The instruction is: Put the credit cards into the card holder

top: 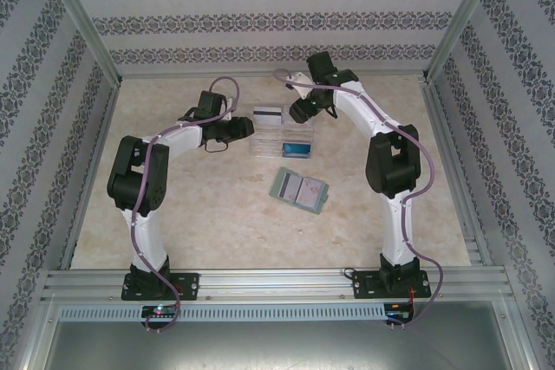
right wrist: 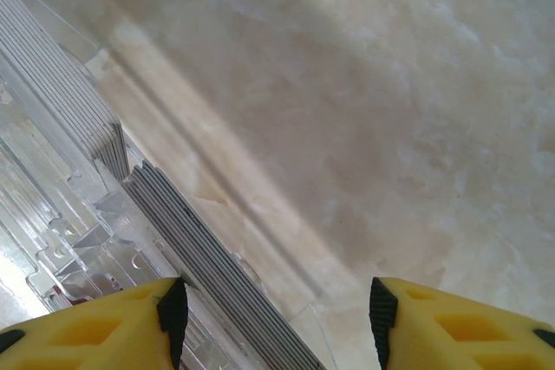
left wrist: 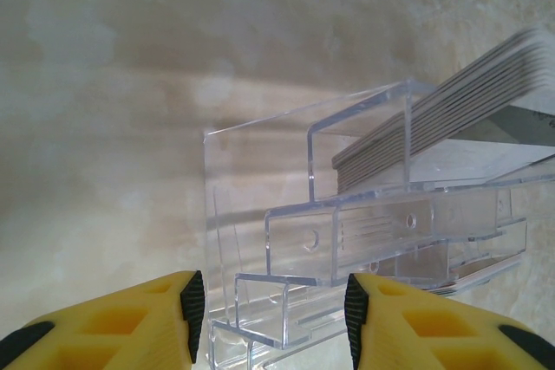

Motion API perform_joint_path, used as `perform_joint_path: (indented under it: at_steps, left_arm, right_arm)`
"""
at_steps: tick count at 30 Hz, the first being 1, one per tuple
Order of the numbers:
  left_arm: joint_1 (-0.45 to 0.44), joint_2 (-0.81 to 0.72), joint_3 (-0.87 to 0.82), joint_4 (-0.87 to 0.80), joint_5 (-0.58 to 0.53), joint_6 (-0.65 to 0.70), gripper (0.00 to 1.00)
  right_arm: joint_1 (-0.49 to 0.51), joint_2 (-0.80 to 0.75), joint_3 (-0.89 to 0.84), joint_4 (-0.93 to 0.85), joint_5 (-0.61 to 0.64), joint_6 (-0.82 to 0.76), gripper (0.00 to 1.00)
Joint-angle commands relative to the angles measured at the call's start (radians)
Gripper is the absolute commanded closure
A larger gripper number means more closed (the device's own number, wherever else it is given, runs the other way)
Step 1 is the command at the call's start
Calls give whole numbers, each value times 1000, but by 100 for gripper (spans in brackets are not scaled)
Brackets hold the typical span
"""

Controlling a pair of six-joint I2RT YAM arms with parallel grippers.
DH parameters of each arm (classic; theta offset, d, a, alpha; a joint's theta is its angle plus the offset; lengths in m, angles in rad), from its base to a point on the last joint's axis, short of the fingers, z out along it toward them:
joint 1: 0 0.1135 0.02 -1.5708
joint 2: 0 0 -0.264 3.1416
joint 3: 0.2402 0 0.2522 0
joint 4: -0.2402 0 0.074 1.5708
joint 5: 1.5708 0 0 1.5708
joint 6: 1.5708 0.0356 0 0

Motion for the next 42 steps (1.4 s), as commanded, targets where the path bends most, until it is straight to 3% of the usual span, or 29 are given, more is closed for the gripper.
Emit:
perform_joint_path:
  at_steps: [1, 10, 25, 42]
  left_arm:
    - [-14, 26, 14, -59, -10, 23, 52]
    - [-14, 28, 19, -64, -7, 23, 52]
    - [-16, 25, 17, -64, -3, 20, 52]
    - [-18, 16, 15, -69, -2, 24, 52]
  right_arm:
    - [-7, -4, 36, -18, -4, 13, 43]
    - [-13, -8, 39, -32, -45, 13, 58]
    - [-30, -26, 50, -35, -68, 24, 74]
    - [-70, -24, 61, -69, -172, 42, 75]
